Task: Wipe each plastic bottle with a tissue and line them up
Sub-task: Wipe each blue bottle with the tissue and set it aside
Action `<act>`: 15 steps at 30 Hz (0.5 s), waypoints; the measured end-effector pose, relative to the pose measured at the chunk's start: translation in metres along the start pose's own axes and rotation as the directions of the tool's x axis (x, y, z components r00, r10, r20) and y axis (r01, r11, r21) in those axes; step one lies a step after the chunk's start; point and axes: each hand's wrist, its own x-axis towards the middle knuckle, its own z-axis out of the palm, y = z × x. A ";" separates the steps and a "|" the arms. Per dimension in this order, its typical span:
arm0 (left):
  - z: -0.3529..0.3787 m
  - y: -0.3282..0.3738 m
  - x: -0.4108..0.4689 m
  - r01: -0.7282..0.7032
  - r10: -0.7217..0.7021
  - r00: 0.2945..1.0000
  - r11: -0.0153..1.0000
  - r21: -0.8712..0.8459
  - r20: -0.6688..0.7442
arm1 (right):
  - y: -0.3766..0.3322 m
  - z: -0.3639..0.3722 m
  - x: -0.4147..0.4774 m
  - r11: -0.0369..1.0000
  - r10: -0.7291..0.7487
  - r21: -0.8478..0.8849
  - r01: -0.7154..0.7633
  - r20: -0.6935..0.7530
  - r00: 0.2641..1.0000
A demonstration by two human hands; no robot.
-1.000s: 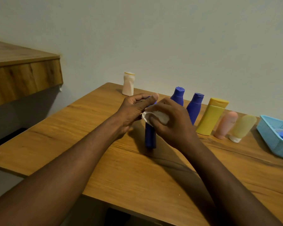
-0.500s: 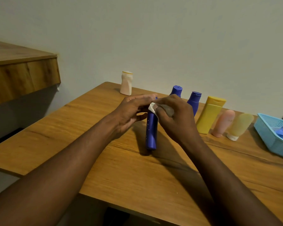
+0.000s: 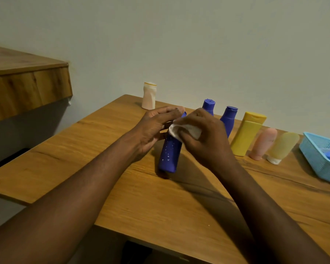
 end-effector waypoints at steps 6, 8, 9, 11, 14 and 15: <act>0.004 0.002 -0.003 0.001 -0.002 0.998 1.000 0.030 0.059 | 0.006 -0.001 0.007 1.000 0.028 0.015 -0.026 -0.188 0.982; 0.003 0.002 -0.003 -0.001 0.000 0.998 1.000 0.017 0.059 | 0.006 0.003 0.007 0.999 0.032 0.032 -0.026 -0.212 0.977; 0.003 0.003 -0.003 -0.007 0.007 0.998 1.000 0.009 0.055 | 0.005 0.004 0.007 0.999 0.037 0.041 -0.029 -0.223 0.974; 0.002 0.003 -0.001 -0.025 0.025 0.999 1.000 -0.008 0.043 | 0.003 0.005 0.006 0.997 0.059 0.061 -0.046 -0.227 0.972; -0.002 0.002 0.002 -0.048 0.048 0.999 0.999 -0.016 0.014 | 0.000 0.006 0.003 0.996 0.086 0.046 -0.081 -0.142 0.986; -0.002 0.001 0.003 -0.051 0.051 0.999 0.999 -0.013 0.002 | -0.001 0.005 0.002 0.996 0.085 0.029 -0.083 -0.093 0.992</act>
